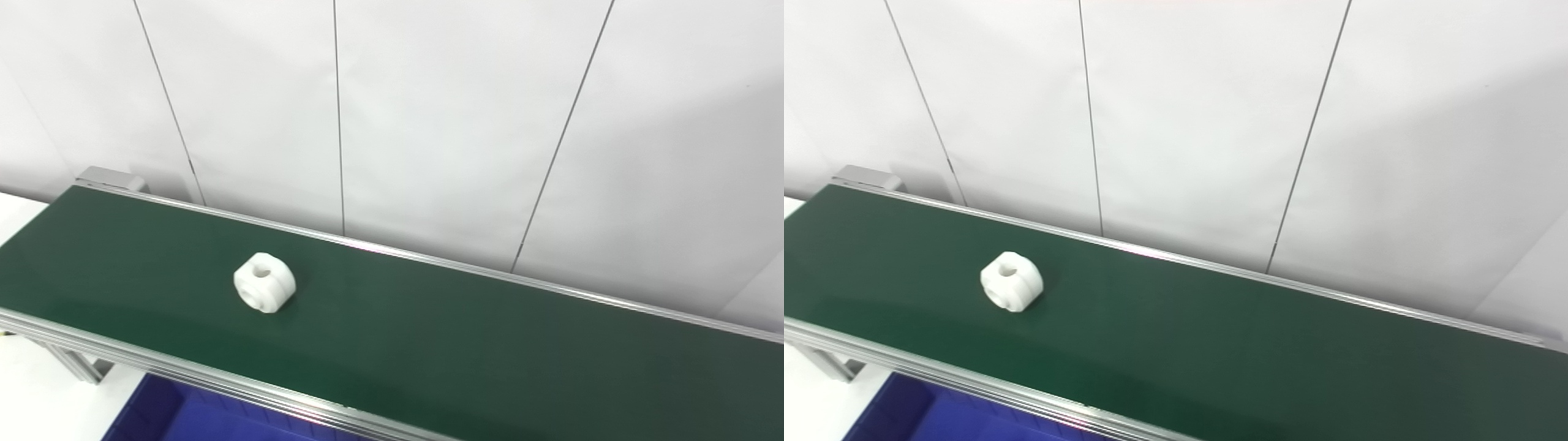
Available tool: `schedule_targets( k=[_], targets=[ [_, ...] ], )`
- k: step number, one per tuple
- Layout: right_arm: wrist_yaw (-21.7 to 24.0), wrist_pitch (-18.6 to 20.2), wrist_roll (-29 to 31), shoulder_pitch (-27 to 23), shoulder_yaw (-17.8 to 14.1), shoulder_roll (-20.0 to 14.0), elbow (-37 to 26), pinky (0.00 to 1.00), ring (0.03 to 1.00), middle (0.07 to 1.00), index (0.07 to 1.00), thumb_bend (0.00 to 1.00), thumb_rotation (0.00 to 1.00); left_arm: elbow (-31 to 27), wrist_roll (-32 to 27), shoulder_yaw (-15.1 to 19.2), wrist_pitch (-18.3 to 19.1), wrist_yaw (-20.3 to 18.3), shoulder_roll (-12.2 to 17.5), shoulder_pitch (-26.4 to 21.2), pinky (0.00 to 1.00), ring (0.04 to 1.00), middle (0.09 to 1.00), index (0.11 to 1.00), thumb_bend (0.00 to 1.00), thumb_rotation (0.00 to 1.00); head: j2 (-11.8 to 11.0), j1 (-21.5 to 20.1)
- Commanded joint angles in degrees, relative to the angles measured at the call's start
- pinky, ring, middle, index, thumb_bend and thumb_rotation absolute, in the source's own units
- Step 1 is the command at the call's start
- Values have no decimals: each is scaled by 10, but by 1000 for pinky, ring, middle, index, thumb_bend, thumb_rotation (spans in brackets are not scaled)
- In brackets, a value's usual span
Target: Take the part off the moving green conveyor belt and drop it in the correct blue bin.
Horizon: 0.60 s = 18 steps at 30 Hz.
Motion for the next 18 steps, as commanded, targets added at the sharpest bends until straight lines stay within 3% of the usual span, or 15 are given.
schedule_targets(
  k=[1, 12, 15, 18],
  targets=[
    [8, -27, 2, 2, -3, 4, 0, 1000, 999, 973, 968, 1000, 988, -44, 1, -10, -10, -8, -11, 19, 745, 850, 855, 829, 990, 968, 1, 0],
    [16, -27, 2, 2, -5, 3, -6, 996, 1000, 997, 979, 1000, 1000, -205, 8, 38, -4, -74, -25, 18, 733, 855, 854, 813, 1000, 915, 5, 5],
    [17, -27, 0, 1, -4, 3, -7, 1000, 1000, 990, 978, 1000, 999, -239, -6, 55, -2, -96, -26, 1, 727, 843, 842, 800, 1000, 782, 6, 7],
    [20, -27, 2, 2, -6, 4, -7, 1000, 1000, 978, 976, 1000, 998, -294, 14, 87, 37, -124, -19, -15, 689, 822, 834, 793, 1000, 633, 9, 6]
  ],
)
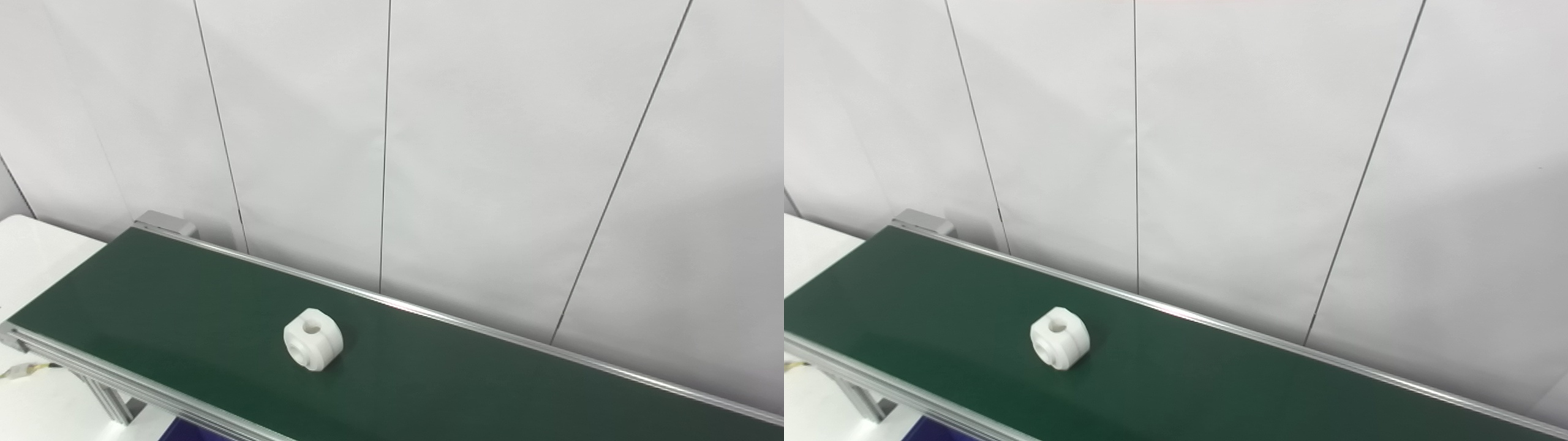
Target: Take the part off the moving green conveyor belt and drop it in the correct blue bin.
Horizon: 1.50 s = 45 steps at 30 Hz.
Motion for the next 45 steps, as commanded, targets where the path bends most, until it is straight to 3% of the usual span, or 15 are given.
schedule_targets(
  k=[1, 5, 8, 15, 18, 24, 31, 37, 38, 41, 45],
  targets=[
    [8, -27, 5, 3, -3, 5, -8, 1000, 997, 973, 974, 1000, 996, -44, 20, 25, 23, -21, 6, -13, 678, 814, 831, 792, 1000, 594, 1, -2],
    [6, -27, 4, 7, -4, 6, -12, 1000, 993, 973, 973, 996, 987, -73, 23, 79, 56, -43, 15, -36, 645, 795, 816, 781, 1000, 483, 4, -3],
    [5, -27, 3, 10, -4, 5, -16, 1000, 995, 971, 974, 998, 982, -76, 37, 116, 58, -48, 20, -57, 611, 785, 807, 764, 1000, 468, 6, -5],
    [-5, -27, -3, 16, 1, 4, -26, 1000, 994, 965, 969, 999, 981, -80, 95, 188, 68, -64, 45, -111, 662, 799, 814, 768, 1000, 476, 23, -8],
    [-9, -27, -6, 22, 7, 1, -40, 1000, 999, 965, 974, 1000, 982, -78, 121, 208, 75, -73, 56, -135, 748, 858, 865, 823, 986, 459, 32, -11],
    [-22, -27, -10, 28, 16, -2, -55, 1000, 991, 950, 962, 1000, 975, -71, 190, 231, 87, -83, 75, -175, 919, 953, 941, 915, 950, 442, 57, -17],
    [-29, -27, -8, 32, 26, -5, -73, 1000, 998, 948, 963, 1000, 969, -77, 237, 255, 121, -141, 124, -227, 917, 943, 922, 912, 967, 432, 86, -20],
    [-36, -27, -9, 38, 33, -7, -98, 1000, 997, 950, 965, 1000, 965, -66, 256, 258, 146, -205, 181, -271, 907, 931, 896, 897, 1000, 348, 136, -31],
    [-37, -27, -8, 39, 34, -7, -102, 1000, 993, 948, 962, 1000, 959, -64, 256, 258, 149, -214, 187, -277, 902, 931, 892, 895, 1000, 324, 136, -31],
    [-36, -27, -5, 42, 36, -7, -115, 1000, 988, 947, 957, 996, 956, -53, 250, 257, 147, -236, 208, -296, 877, 916, 877, 883, 1000, 313, 175, -42],
    [-36, -27, -3, 46, 39, -8, -135, 1000, 980, 945, 957, 967, 965, -47, 237, 255, 153, -271, 230, -318, 866, 905, 869, 877, 1000, 294, 200, -51]
  ],
)
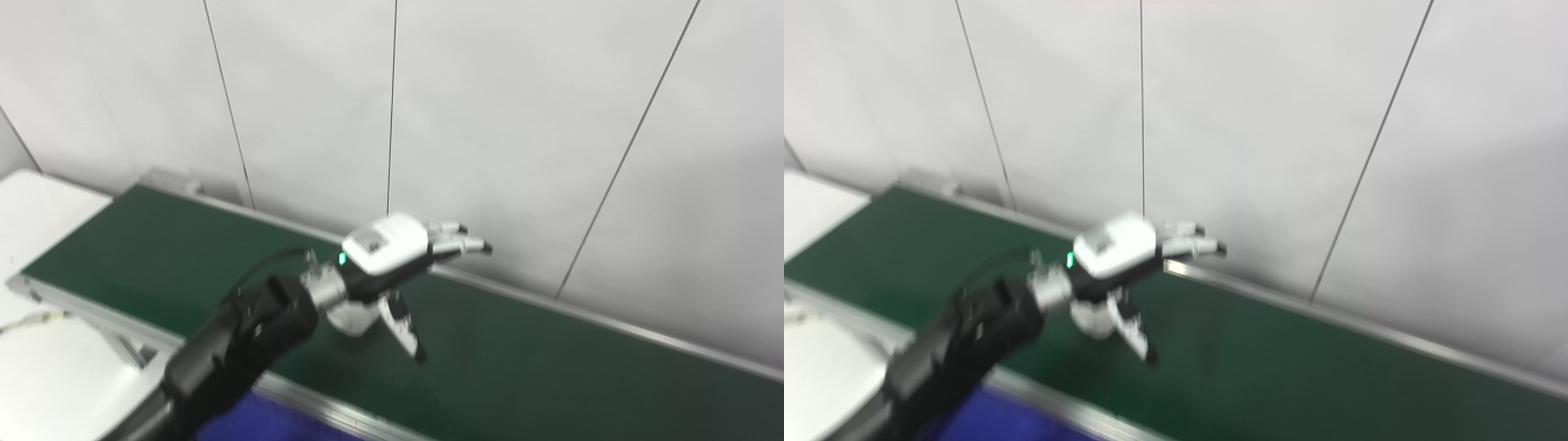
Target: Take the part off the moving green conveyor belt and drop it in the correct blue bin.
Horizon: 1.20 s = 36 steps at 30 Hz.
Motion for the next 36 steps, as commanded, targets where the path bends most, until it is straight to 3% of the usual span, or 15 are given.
schedule_targets(
  k=[1, 12, 27, 36],
  targets=[
    [0, -27, 7, 6, 3, -1, -26, 1000, 976, 945, 957, 967, 975, -10, -11, 1, 12, -23, 23, -35, 871, 909, 873, 880, 1000, 288, 13, -5],
    [-5, -27, 11, 14, 7, -5, -48, 983, 967, 947, 953, 962, 1000, 5, -18, -13, 51, -112, 52, -63, 832, 877, 864, 865, 1000, 256, 24, -7],
    [-9, -27, 9, 19, 11, -4, -45, 972, 958, 935, 940, 961, 1000, 112, 35, -19, 27, -74, 83, -64, 790, 859, 859, 869, 1000, 276, 15, -15],
    [-10, -27, 8, 18, 14, -3, -44, 977, 957, 931, 937, 947, 1000, 159, 69, -35, 57, -53, 63, -62, 789, 865, 874, 872, 1000, 269, 14, -21]
  ],
)
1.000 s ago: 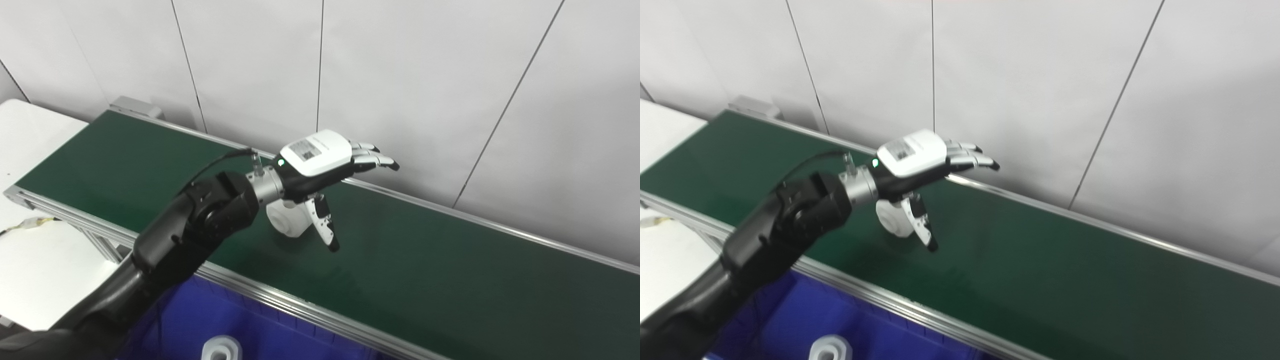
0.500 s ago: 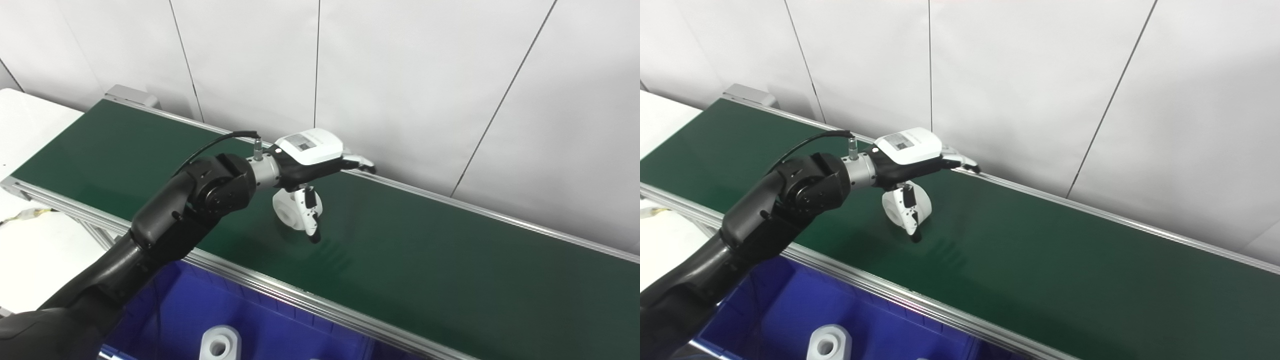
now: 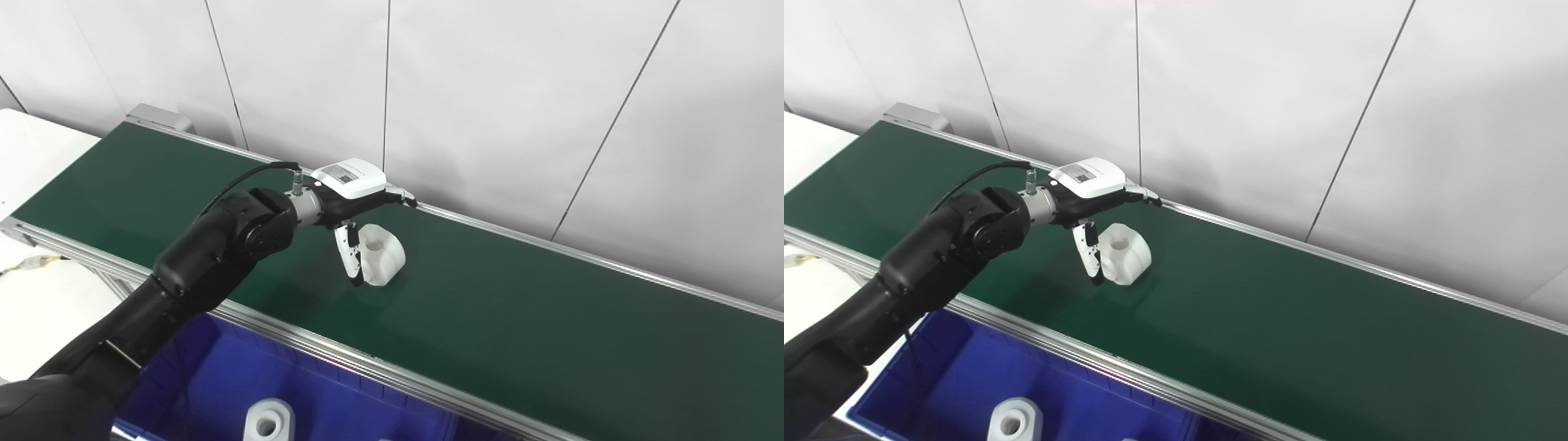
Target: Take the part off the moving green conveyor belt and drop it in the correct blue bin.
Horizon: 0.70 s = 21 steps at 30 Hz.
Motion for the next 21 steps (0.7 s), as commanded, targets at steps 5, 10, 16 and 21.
schedule_targets(
  k=[5, 10, 16, 21],
  targets=[
    [-1, -27, 8, 4, 2, 2, -14, 975, 960, 935, 937, 959, 1000, 45, 33, -24, 13, 47, -17, -24, 791, 853, 863, 868, 1000, 261, 0, -4],
    [-4, -27, 5, 4, 4, 2, -16, 965, 959, 936, 939, 956, 1000, 75, 43, -37, 21, 67, -37, -27, 754, 849, 857, 866, 1000, 310, 2, -7],
    [-10, -27, 3, 7, 9, 5, -21, 959, 954, 932, 935, 964, 1000, 107, 42, -62, 22, 86, -61, -34, 738, 839, 847, 862, 1000, 301, 5, -15],
    [-13, -27, 4, 9, 11, 6, -23, 964, 954, 929, 936, 957, 999, 132, 46, -89, 26, 91, -74, -39, 747, 852, 853, 857, 1000, 281, 7, -15]
  ],
)
